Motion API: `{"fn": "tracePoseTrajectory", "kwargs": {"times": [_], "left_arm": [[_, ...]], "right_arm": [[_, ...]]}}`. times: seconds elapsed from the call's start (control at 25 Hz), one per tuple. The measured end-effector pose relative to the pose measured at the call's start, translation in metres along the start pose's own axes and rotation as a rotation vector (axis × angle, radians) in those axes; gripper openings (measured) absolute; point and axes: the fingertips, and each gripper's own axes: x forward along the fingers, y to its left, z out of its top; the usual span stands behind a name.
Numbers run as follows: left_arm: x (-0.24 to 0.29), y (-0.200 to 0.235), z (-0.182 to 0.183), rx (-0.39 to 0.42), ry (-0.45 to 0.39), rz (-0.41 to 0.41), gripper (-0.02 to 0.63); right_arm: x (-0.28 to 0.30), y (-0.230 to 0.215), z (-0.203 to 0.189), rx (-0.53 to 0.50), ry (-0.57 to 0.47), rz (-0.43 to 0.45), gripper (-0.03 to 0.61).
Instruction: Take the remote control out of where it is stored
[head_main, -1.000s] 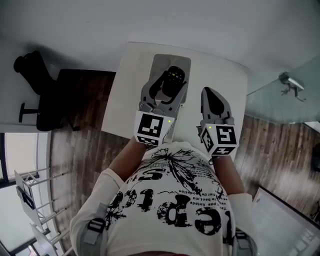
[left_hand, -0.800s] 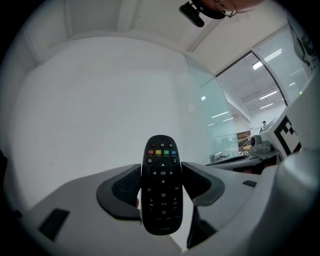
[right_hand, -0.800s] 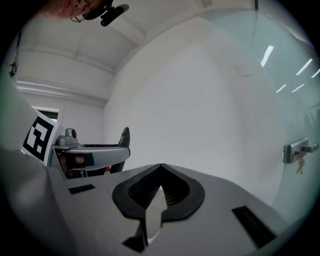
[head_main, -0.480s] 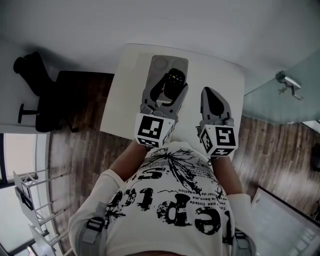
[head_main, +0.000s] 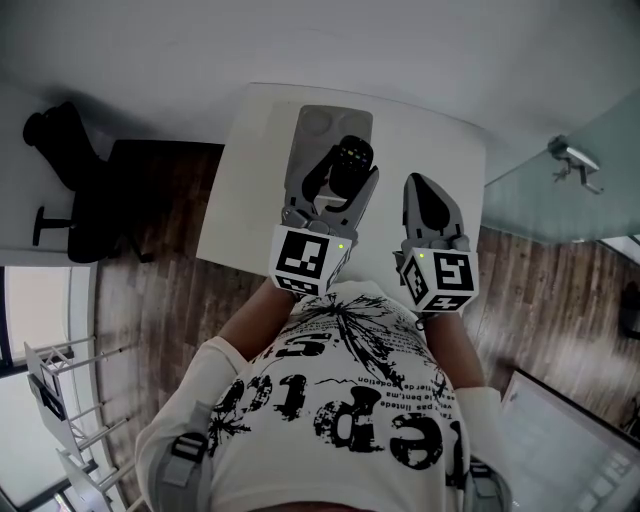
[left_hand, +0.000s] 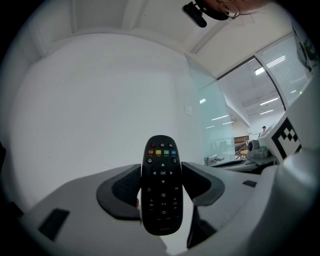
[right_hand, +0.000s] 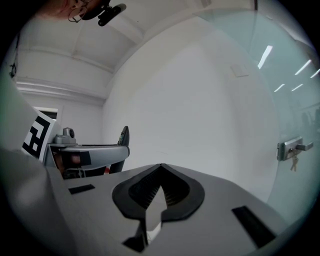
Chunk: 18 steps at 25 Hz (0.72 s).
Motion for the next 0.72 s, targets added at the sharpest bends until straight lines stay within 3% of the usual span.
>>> {"fn": "tracePoseTrajectory", "kwargs": {"times": [0.72], "left_arm": [[-0.021,0.000,-0.009,-0.045,0.016,0.027,0.253]], "right_arm": [[-0.013,0.015,-0.011,0.003,0.010,0.003,-0.003]]}}
